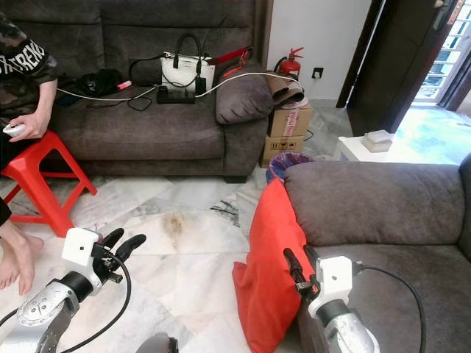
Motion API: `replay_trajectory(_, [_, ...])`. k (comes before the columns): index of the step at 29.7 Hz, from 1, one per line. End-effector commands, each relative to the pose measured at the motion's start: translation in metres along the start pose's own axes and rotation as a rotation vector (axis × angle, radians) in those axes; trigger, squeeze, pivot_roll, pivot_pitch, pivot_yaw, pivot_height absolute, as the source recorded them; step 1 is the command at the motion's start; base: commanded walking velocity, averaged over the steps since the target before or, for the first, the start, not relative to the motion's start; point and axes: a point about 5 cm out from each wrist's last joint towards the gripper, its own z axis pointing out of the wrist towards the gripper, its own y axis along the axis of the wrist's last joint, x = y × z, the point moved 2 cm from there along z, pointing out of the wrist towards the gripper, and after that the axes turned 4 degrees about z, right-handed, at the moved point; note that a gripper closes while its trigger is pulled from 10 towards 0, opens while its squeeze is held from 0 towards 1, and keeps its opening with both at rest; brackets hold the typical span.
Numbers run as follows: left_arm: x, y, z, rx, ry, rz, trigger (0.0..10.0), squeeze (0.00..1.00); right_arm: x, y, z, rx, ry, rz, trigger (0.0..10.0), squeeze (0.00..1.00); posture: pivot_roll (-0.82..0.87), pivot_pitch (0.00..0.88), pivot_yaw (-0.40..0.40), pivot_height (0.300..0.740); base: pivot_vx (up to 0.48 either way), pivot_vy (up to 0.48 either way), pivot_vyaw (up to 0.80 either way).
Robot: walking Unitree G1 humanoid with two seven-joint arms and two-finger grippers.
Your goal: Move the pillow to the sofa from floor
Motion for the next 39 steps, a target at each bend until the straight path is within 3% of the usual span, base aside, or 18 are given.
replay_trajectory(1, [0.0014,0.0023,-0.001,-0.008,0.008,0.009,10.0,0.0,0.0008,-0.0031,-0.0004,0.007,0.0,0.011,10.0,0.0,0.1,0.074,-0.011,0.619,0.0,0.0,0.0])
replay_trajectory(39, [0.0007,0.0016,-0.0011,-0.004,0.008,0.012,10.0,0.0,0.0024,-0.008,0.0007,0.039,0.001,0.007,10.0,0.0,0.1,0.078,-0.018,0.619,0.0,0.0,0.0])
